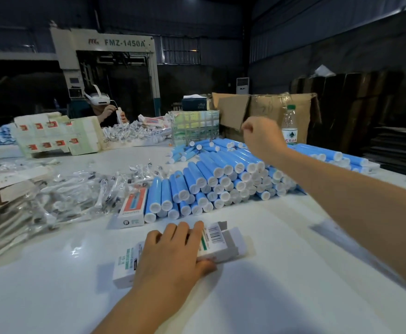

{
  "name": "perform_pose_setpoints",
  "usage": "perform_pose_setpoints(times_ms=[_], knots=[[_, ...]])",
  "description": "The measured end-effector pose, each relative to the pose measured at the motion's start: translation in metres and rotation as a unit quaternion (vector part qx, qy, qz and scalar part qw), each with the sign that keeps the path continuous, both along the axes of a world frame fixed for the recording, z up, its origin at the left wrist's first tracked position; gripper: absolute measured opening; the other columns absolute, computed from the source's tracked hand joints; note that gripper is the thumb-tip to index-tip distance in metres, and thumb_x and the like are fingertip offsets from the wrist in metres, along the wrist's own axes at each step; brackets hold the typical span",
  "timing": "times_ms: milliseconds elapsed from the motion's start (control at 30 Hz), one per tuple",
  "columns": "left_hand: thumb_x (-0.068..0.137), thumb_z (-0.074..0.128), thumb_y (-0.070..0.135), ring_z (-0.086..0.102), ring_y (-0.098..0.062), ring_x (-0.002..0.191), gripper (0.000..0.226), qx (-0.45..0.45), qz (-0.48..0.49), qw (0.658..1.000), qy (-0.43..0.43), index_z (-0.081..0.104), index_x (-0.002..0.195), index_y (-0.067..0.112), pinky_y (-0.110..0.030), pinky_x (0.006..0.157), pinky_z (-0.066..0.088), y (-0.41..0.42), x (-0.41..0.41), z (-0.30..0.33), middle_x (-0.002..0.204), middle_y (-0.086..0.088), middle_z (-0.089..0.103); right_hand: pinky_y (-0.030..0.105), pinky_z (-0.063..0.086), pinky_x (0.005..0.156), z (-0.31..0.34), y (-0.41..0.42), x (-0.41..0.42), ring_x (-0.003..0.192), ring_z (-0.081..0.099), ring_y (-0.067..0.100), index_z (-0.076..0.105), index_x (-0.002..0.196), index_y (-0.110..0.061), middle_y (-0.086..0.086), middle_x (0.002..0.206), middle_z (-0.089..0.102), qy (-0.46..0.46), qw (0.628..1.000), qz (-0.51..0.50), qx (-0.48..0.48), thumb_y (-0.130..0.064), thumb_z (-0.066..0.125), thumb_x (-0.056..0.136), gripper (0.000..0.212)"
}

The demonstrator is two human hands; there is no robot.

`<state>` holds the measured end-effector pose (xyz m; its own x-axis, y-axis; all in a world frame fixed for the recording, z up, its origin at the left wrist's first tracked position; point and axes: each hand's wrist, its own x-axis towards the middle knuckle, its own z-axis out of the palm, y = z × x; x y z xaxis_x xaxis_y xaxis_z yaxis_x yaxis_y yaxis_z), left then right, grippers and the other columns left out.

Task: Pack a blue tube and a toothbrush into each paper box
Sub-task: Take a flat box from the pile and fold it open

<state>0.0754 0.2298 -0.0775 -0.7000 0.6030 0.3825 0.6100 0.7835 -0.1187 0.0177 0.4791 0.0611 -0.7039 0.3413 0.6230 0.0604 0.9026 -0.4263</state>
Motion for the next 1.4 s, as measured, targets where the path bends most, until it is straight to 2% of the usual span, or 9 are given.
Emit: perform_pose_setpoints(times_ms=[100, 233, 533, 633, 733, 833, 933, 1133, 1400], knots=[[0.086, 0.02, 0.073, 0.029, -0.017, 0.116, 0.072, 0.006, -0.006, 1.0, -0.009, 0.002, 0.143, 0.032, -0.037, 0.093, 0.024, 0.004, -0.003, -0.001, 0.133, 0.009, 0.032, 0.038, 0.045, 0.073, 0.013, 0.03, -0.027, 0.091, 0.05, 0.032, 0.055, 0.097, -0.003, 0.013, 0.096, 0.051, -0.153, 0.972, -0.119, 0.131, -0.006, 0.045, 0.088, 0.014], [0.087, 0.024, 0.072, 0.027, -0.017, 0.12, 0.074, -0.008, -0.004, 1.0, -0.02, 0.001, 0.144, 0.031, -0.039, 0.096, 0.022, 0.007, -0.006, -0.001, 0.138, 0.007, 0.03, 0.033, 0.046, 0.064, 0.002, 0.05, -0.047, 0.068, 0.053, 0.023, 0.05, 0.072, -0.003, 0.009, 0.077, 0.053, -0.284, 0.941, -0.134, 0.128, -0.013, 0.049, 0.089, 0.019], [0.087, 0.019, 0.072, 0.028, -0.019, 0.116, 0.074, -0.021, -0.01, 1.0, -0.014, 0.002, 0.146, 0.029, -0.038, 0.093, 0.024, 0.004, -0.007, 0.0, 0.132, 0.006, 0.031, 0.027, 0.035, 0.046, -0.005, 0.053, -0.048, 0.056, 0.048, 0.021, 0.049, 0.064, -0.004, 0.01, 0.067, 0.051, -0.261, 0.947, -0.137, 0.128, -0.004, 0.05, 0.087, 0.023], [0.085, 0.019, 0.073, 0.029, -0.017, 0.114, 0.076, -0.009, -0.005, 1.0, -0.014, 0.002, 0.145, 0.03, -0.035, 0.092, 0.025, 0.004, -0.007, 0.0, 0.13, 0.008, 0.032, 0.029, 0.042, 0.055, 0.008, 0.046, -0.034, 0.062, 0.052, 0.023, 0.057, 0.078, 0.002, 0.01, 0.072, 0.057, -0.155, 0.981, -0.108, 0.048, -0.01, 0.053, 0.089, 0.017], [0.083, 0.017, 0.075, 0.028, -0.015, 0.117, 0.077, 0.002, 0.003, 1.0, -0.011, 0.002, 0.144, 0.031, -0.034, 0.094, 0.025, 0.004, -0.008, 0.001, 0.132, 0.01, 0.031, 0.021, 0.036, 0.049, 0.023, 0.025, -0.004, 0.052, 0.046, 0.014, 0.058, 0.069, -0.008, 0.001, 0.059, 0.052, 0.003, 0.984, -0.005, -0.178, -0.016, 0.058, 0.088, 0.021], [0.085, 0.016, 0.07, 0.031, -0.015, 0.119, 0.072, 0.016, 0.013, 1.0, 0.007, 0.006, 0.146, 0.031, -0.033, 0.094, 0.027, 0.004, -0.008, 0.003, 0.132, 0.01, 0.033, 0.022, 0.042, 0.052, 0.019, -0.003, 0.042, 0.058, 0.05, 0.013, 0.057, 0.068, -0.014, 0.001, 0.065, 0.052, 0.111, 0.885, 0.083, -0.444, -0.021, 0.065, 0.085, 0.02], [0.087, 0.016, 0.067, 0.034, -0.017, 0.119, 0.071, 0.027, 0.026, 0.999, 0.026, 0.011, 0.147, 0.03, -0.033, 0.094, 0.029, 0.002, -0.007, 0.005, 0.131, 0.009, 0.036, 0.026, 0.045, 0.052, -0.015, -0.022, 0.073, 0.063, 0.053, 0.016, 0.061, 0.082, -0.014, 0.004, 0.077, 0.058, 0.122, 0.812, 0.109, -0.56, -0.025, 0.068, 0.082, 0.013], [0.081, 0.003, 0.068, 0.034, -0.018, 0.122, 0.079, 0.017, 0.042, 0.999, 0.03, 0.009, 0.148, 0.028, -0.035, 0.096, 0.029, 0.004, -0.005, 0.006, 0.134, 0.006, 0.038, 0.02, 0.034, 0.038, -0.082, -0.047, 0.084, 0.042, 0.042, 0.01, 0.055, 0.09, -0.011, 0.008, 0.07, 0.051, 0.156, 0.742, 0.125, -0.64, -0.013, 0.064, 0.088, 0.009], [0.077, -0.002, 0.067, 0.033, -0.02, 0.124, 0.083, 0.017, 0.086, 0.996, 0.026, 0.01, 0.148, 0.025, -0.035, 0.095, 0.03, 0.002, -0.004, 0.008, 0.137, 0.001, 0.036, 0.025, 0.046, 0.041, -0.101, -0.043, 0.082, 0.039, 0.053, 0.012, 0.004, 0.15, -0.035, 0.011, 0.072, 0.062, 0.132, 0.791, 0.162, -0.575, -0.004, 0.066, 0.086, 0.094]])
